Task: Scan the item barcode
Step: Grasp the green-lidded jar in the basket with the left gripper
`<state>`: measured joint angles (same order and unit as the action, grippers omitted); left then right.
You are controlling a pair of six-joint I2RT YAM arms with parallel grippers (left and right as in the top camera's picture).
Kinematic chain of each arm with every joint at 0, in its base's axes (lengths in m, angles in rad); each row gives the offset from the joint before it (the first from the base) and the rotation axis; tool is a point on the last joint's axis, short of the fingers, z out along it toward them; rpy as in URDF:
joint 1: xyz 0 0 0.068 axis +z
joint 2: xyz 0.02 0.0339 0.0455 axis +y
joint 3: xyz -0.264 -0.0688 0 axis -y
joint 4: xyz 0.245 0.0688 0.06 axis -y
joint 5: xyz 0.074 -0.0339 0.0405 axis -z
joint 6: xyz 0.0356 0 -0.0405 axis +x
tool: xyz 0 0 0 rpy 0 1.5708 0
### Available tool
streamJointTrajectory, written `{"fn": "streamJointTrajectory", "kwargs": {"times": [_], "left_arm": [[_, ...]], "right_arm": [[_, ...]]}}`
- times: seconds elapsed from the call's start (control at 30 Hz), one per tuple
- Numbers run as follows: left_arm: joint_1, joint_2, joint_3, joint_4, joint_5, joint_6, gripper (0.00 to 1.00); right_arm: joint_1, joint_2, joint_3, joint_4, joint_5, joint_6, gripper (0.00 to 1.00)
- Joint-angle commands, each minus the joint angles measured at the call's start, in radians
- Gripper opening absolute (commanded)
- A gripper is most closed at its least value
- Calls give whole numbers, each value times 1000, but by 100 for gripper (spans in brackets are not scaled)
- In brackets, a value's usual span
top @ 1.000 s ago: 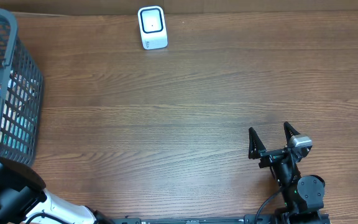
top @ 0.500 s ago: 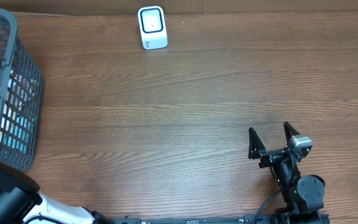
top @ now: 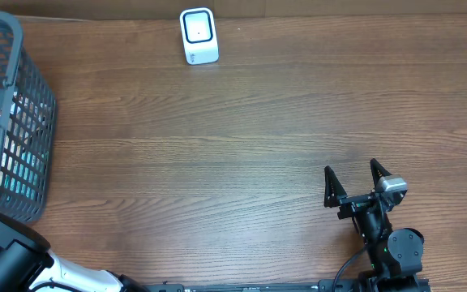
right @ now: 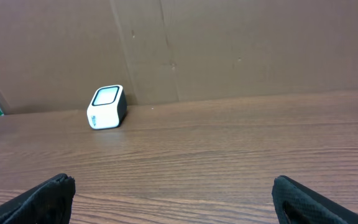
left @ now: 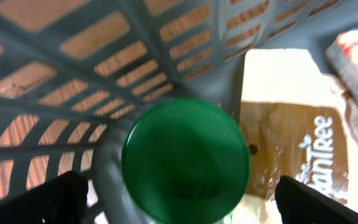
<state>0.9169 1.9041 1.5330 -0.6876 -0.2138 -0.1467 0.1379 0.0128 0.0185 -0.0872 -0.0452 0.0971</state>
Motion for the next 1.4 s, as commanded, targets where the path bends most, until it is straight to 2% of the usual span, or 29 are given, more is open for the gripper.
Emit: {"fn": "streamJointTrajectory", "kwargs": {"times": [0.0, 0.2, 0.6, 0.67, 0.73, 0.97, 1.13, 1.3, 1.37], "left_arm": [[-1, 6, -36, 40, 8, 39, 100], [-1, 16, -82, 112, 4, 40, 100], [-1, 69, -85, 160, 1, 81, 99], [-1, 69, -85, 166, 1, 81, 95], [-1, 69, -85, 169, 2, 80, 84], [-1, 69, -85, 168, 5, 80, 70], [-2, 64, -85, 161, 5, 80, 66], [-6, 27, -82, 156, 6, 79, 57], [-9, -1, -82, 157, 6, 74, 57]], "right_arm": [[-3, -10, -11, 6, -2, 3, 100], [-3, -10, -11, 6, -2, 3, 100], [-3, -10, -11, 6, -2, 3, 100], [-3, -10, -11, 6, -2, 3, 100], [-3, -10, -11, 6, -2, 3, 100], [-3, -10, -11, 6, -2, 3, 100], [-3, -10, -11, 6, -2, 3, 100], [-3, -10, -11, 6, -2, 3, 100], [-3, -10, -11, 6, -2, 3, 100]]}}
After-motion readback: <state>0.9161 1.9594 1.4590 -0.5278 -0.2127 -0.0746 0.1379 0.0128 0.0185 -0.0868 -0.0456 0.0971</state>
